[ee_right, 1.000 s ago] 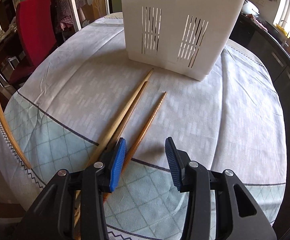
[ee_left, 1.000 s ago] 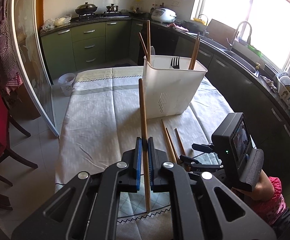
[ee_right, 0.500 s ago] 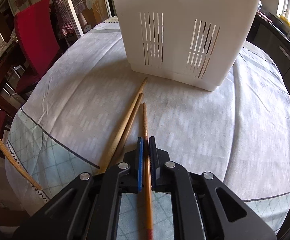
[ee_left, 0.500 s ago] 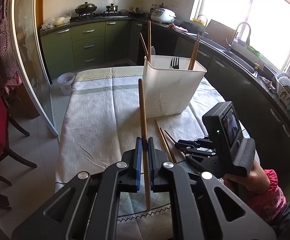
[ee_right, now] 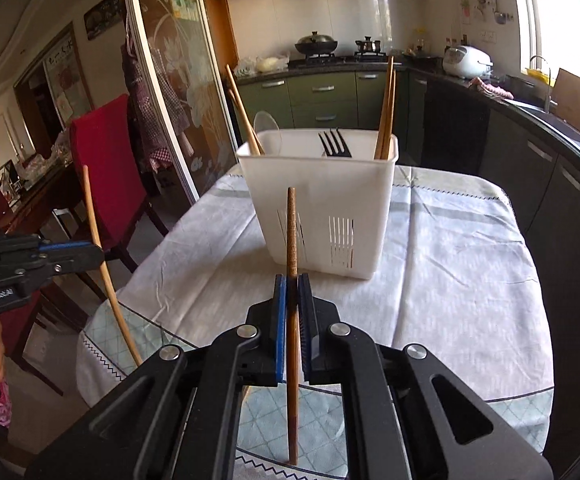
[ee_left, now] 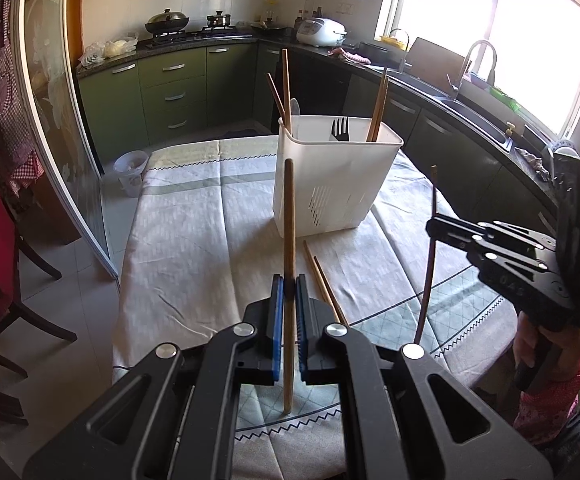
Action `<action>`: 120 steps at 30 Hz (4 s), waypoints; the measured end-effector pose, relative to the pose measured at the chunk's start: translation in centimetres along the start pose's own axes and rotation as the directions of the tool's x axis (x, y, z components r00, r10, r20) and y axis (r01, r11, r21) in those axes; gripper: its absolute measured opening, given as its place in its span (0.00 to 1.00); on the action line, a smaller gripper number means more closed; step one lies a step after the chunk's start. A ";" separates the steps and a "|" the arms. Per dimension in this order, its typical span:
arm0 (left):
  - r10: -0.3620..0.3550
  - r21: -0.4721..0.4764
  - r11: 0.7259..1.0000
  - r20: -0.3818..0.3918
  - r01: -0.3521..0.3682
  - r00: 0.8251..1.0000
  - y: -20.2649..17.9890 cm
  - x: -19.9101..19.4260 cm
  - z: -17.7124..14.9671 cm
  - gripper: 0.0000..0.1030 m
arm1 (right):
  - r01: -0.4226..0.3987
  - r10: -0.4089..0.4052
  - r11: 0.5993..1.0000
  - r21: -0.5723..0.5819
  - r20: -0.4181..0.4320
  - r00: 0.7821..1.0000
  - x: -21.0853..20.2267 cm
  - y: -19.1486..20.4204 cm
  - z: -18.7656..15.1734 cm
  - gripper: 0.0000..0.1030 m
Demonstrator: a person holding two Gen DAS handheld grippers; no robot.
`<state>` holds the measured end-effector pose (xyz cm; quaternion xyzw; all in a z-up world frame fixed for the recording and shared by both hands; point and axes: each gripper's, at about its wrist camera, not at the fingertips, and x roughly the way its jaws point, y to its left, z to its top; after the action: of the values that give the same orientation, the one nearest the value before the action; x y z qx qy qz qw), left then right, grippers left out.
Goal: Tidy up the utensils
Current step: 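Carry both held chopsticks upright toward the white holder, then lower both chopsticks into the white holder and open both grippers, then grasp one of the last two chopsticks with the left gripper, lift upright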
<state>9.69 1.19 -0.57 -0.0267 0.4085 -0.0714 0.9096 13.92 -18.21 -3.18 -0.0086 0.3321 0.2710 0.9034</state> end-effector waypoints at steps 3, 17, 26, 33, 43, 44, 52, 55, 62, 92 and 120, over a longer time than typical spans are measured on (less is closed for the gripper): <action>0.002 0.001 1.000 0.005 -0.002 1.000 -0.1 -0.2 0.0 0.06 | 0.005 -0.004 1.000 -0.008 0.049 0.999 -2.5 0.1 0.3 0.07; 0.015 0.021 1.000 0.027 -0.015 1.000 -0.9 -1.3 0.2 0.06 | 0.004 -0.002 1.000 -0.020 0.067 0.998 -4.2 0.3 0.2 0.07; -0.002 0.028 1.000 0.042 0.001 0.999 -1.2 -2.1 1.2 0.06 | -0.025 0.028 0.999 -0.034 0.082 0.996 -5.0 0.1 1.7 0.07; -0.001 0.055 0.998 0.084 -0.003 0.997 -2.1 -3.4 3.0 0.06 | -0.033 0.038 0.999 -0.039 0.136 0.990 -6.8 -0.1 3.7 0.07; -0.024 0.112 0.994 0.188 0.003 0.982 -4.5 -6.8 8.1 0.06 | -0.001 0.016 0.998 -0.062 0.240 0.971 -9.6 -0.7 9.7 0.07; -0.025 0.117 0.993 0.201 0.001 0.979 -4.8 -7.2 8.8 0.06 | 0.002 0.014 0.998 -0.063 0.254 0.967 -9.9 -0.8 10.3 0.07; -0.036 0.138 0.990 0.332 -0.011 0.943 -6.7 -9.4 14.5 0.06 | 0.008 0.005 0.999 -0.035 0.344 0.939 -10.6 -2.5 15.5 0.07; -0.010 0.128 0.991 0.378 -0.042 0.926 -7.1 -8.8 16.3 0.06 | 0.026 -0.018 1.000 -0.018 0.354 0.935 -9.6 -3.4 17.2 0.07; 0.017 0.080 0.996 0.331 -0.046 0.943 -6.1 -3.1 18.7 0.06 | 0.043 -0.043 0.999 0.005 0.274 0.961 -3.8 -5.4 18.4 0.07; 0.022 0.074 0.997 -0.111 -0.014 0.994 -5.0 6.0 6.9 0.27 | 0.046 -0.054 0.996 0.072 0.110 0.992 -4.6 -6.7 0.4 0.33; 0.061 -0.030 0.996 -0.453 -0.084 0.889 -4.5 18.2 -0.5 0.22 | -0.016 0.008 0.930 0.368 0.024 1.000 -5.3 -14.2 -9.8 0.37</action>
<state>20.74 -6.02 -13.86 -0.0163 0.6109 -0.0316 0.7909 11.75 -34.79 -9.96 0.1657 0.3672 0.2099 0.8909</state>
